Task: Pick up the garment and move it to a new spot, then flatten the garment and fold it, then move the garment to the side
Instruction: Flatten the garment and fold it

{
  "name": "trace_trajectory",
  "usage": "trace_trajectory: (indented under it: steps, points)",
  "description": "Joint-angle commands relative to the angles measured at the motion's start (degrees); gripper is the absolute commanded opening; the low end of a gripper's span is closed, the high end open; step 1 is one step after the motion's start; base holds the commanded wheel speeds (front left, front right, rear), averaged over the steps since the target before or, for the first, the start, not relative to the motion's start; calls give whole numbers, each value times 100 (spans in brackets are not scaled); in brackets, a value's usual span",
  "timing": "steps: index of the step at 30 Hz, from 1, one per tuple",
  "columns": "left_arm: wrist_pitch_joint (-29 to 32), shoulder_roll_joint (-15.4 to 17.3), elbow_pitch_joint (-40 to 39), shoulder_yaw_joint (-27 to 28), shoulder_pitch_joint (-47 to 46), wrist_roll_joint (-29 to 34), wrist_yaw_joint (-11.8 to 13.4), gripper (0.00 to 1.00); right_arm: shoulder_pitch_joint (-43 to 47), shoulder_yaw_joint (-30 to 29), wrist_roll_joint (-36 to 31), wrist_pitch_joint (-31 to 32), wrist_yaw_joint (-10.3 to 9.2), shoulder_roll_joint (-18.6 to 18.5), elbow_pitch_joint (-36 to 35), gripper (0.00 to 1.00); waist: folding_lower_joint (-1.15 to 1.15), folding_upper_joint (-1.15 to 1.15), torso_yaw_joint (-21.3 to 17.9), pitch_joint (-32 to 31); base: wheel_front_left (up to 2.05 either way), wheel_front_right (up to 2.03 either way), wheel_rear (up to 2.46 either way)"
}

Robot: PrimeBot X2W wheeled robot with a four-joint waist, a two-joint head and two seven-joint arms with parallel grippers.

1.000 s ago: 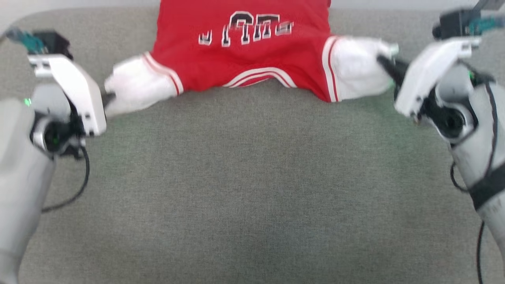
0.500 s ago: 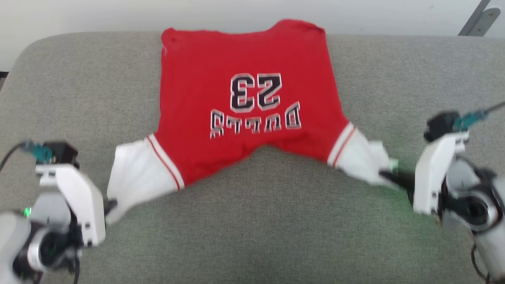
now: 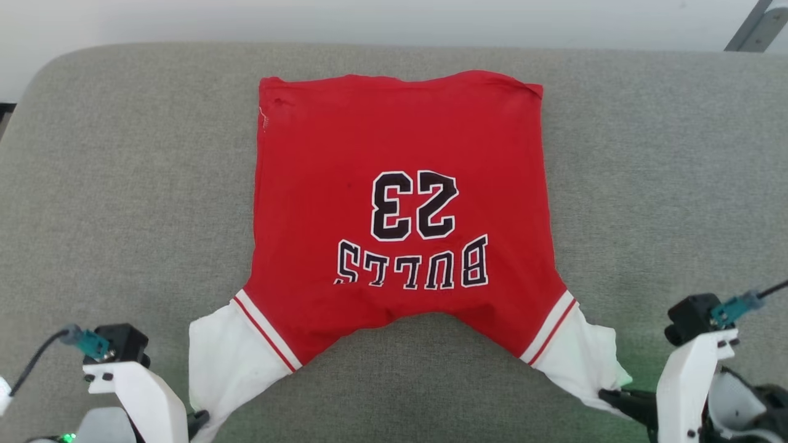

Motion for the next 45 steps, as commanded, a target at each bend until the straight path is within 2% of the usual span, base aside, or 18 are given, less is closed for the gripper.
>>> trace_trajectory:
  steps: [1,5,6,7,10,14,20,23,25,29,34,45]
  points:
    - [-77,-60,35,-5,87,-21,-30,0,127,-81,-143,21,-2,119,-80,0,0,0,21,44,0,0,0]
    - [-346,-294,250,-18,32,19,-207,0,259,-180,-585,-279,-2,409,-102,0,0,0,38,138,0,0,0]
    - [-401,-351,311,-30,-6,24,-267,0,246,-175,-689,-409,-2,442,-63,33,0,0,44,159,0,0,0]
    - [-474,-414,372,-24,-62,42,-325,0,212,-155,-802,-531,-2,445,-22,100,0,0,49,179,0,0,0]
    - [-702,-637,521,-20,-240,95,-537,0,47,-107,-975,-831,-2,407,-103,100,0,0,90,263,0,0,0]
    - [-812,-726,563,-9,-408,167,-617,0,-113,-272,-956,-932,-2,385,-575,100,0,0,123,387,0,0,0]
    - [-888,-838,548,-21,-625,257,-691,0,-791,-714,-1229,-943,-2,729,-1290,100,0,0,229,654,0,0,0]
    - [-895,-892,536,-47,-766,306,-717,0,-1411,-839,-1488,-1128,-2,855,-1244,100,0,0,300,815,0,0,0]
    - [-873,-961,535,-95,-886,312,-754,0,-1873,-885,-1659,-1299,-2,947,-993,100,0,0,381,925,0,0,0]
    - [-824,-1111,596,-226,-1188,414,-866,0,-2822,-900,-1895,-1584,-2,906,-194,100,0,0,605,1136,0,0,0]
    - [-777,-1329,733,-412,-1590,562,-1057,0,-3906,-887,-2140,-1809,-2,686,1009,100,0,0,922,1407,0,0,0]
    - [-813,-1747,1066,-630,-2070,647,-1349,0,-5526,-899,-2839,-1555,-2,304,3568,100,0,0,1469,1813,0,0,0]
